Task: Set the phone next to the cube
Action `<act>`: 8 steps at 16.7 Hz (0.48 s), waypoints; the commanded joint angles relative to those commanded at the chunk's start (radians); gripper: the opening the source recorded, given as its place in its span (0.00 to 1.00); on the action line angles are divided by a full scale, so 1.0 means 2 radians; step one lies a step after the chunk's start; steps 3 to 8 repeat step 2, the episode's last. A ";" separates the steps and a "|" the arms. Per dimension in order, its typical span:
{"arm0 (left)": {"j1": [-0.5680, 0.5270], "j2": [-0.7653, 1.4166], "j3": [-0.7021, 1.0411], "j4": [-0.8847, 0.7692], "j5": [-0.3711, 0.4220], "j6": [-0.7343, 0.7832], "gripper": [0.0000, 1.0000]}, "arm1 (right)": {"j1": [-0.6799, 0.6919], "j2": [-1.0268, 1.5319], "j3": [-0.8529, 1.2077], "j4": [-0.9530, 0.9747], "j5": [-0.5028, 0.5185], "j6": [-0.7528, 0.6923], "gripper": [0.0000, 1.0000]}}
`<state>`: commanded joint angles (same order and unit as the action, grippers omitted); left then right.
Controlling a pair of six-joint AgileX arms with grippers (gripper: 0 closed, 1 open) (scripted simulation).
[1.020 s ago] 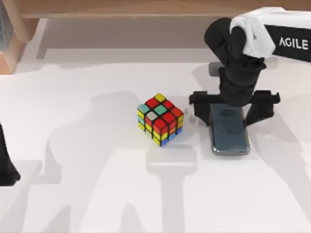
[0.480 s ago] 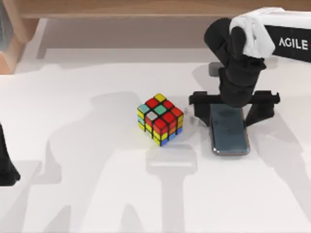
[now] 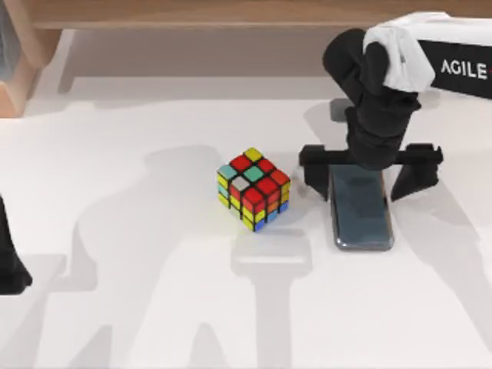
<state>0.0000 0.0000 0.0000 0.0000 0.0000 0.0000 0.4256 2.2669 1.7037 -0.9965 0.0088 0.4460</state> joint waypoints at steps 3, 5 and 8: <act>0.000 0.000 0.000 0.000 0.000 0.000 1.00 | 0.000 0.000 0.000 0.000 0.000 0.000 1.00; 0.000 0.000 0.000 0.000 0.000 0.000 1.00 | 0.000 0.000 0.000 0.000 0.000 0.000 1.00; 0.000 0.000 0.000 0.000 0.000 0.000 1.00 | 0.000 0.000 0.000 0.000 0.000 0.000 1.00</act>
